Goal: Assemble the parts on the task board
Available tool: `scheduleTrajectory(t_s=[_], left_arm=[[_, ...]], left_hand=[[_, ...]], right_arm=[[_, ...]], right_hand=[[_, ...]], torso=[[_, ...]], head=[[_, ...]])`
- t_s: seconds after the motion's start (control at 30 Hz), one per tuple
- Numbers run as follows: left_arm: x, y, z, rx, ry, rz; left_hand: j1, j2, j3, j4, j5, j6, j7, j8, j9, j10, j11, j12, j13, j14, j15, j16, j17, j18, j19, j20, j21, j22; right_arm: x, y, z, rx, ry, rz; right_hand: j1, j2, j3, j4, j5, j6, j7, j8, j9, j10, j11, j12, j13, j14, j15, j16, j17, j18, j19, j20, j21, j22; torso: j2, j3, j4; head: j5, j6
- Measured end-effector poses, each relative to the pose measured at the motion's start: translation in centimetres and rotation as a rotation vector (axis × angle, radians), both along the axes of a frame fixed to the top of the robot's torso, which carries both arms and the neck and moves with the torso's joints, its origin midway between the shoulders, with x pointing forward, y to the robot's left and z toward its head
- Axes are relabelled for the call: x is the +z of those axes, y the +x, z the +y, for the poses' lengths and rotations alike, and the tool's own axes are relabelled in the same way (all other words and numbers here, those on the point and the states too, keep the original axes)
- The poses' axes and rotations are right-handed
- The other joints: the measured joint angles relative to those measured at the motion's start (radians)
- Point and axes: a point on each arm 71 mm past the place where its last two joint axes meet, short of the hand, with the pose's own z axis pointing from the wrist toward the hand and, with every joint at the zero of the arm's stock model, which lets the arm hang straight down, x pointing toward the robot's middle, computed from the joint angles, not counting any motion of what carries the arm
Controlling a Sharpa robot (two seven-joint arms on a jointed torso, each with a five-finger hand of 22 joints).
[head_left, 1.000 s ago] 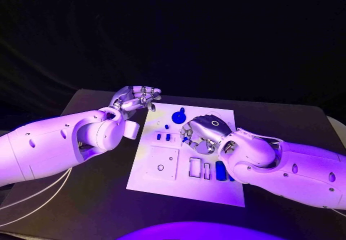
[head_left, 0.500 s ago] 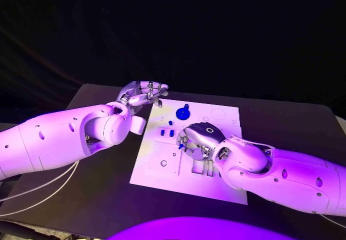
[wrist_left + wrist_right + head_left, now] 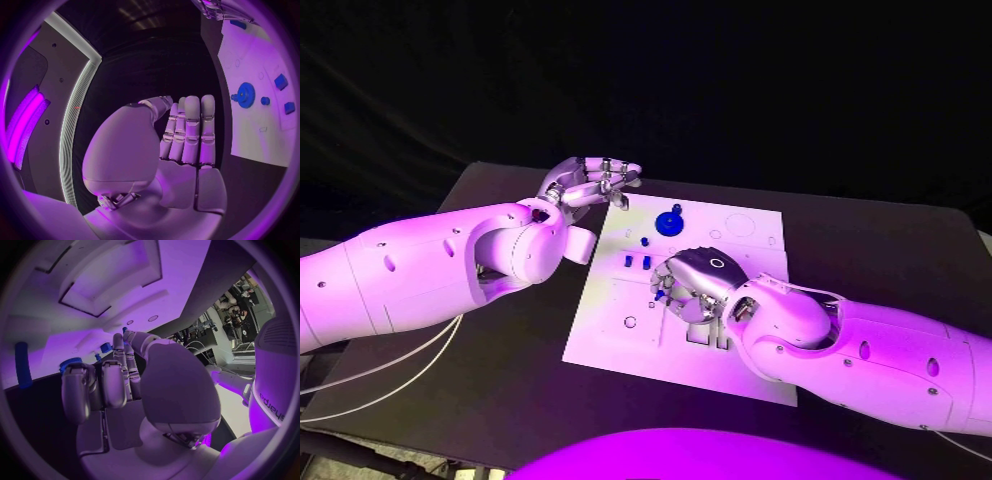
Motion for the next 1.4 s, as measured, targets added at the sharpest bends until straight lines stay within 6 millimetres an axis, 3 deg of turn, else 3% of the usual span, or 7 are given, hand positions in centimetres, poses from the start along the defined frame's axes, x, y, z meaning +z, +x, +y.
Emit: scheduleTrajectory(t_s=[1.4], left_arm=[[-0.03,0.01,0.19,0.003,0.004,0.003]], left_hand=[[0.000,0.000,0.000,0.000,0.000,-0.004,0.004,0.000,0.000,0.000,0.000,0.000,0.001,0.000,0.000,0.000,-0.001,0.000,0.000,0.000,0.000,0.000]], right_arm=[[-0.82,-0.06,0.76,0.019,-0.024,0.027]], right_hand=[[-0.003,0.004,-0.003,-0.003,-0.003,-0.001,0.001,0.001,0.001,0.006,0.001,-0.001,-0.001,0.000,0.000,0.000,-0.001,0.001,0.000,0.000,0.000,-0.001]], torso=[[-0.001,-0.0012,0.0003]], head=[[0.007,-0.005]])
